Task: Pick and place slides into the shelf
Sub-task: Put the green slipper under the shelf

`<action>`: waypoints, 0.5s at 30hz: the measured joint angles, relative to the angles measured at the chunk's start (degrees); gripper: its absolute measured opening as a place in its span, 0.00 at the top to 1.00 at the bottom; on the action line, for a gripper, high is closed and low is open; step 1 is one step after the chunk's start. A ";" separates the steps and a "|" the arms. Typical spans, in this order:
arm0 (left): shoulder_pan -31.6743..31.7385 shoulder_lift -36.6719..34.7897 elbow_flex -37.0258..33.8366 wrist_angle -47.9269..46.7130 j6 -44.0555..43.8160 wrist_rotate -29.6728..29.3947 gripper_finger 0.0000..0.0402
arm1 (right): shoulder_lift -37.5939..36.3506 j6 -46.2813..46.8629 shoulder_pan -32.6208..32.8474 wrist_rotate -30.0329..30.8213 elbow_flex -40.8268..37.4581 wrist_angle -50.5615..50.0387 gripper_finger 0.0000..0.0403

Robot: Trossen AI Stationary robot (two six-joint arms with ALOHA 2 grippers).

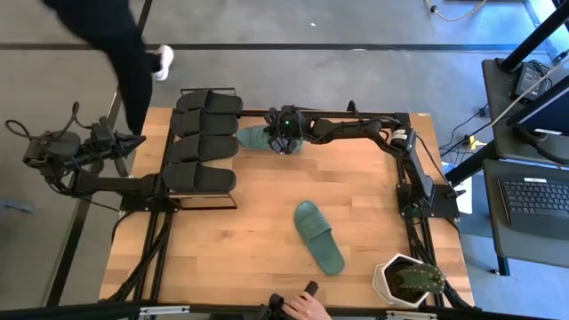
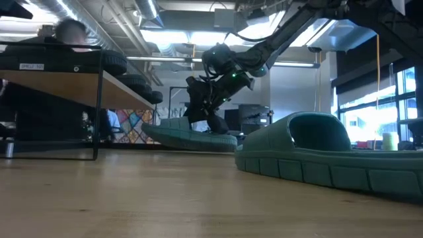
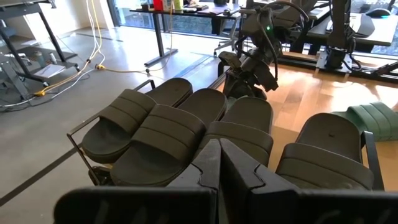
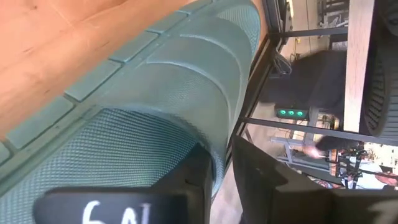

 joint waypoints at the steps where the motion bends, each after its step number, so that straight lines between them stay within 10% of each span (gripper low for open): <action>1: 0.00 0.01 0.01 0.00 0.00 0.00 1.00 | -0.01 -0.10 0.00 -0.02 0.00 0.00 0.85; 15: 0.01 0.01 -0.01 0.00 -0.18 0.00 1.00 | -0.02 -0.17 0.00 0.00 0.02 1.60 0.73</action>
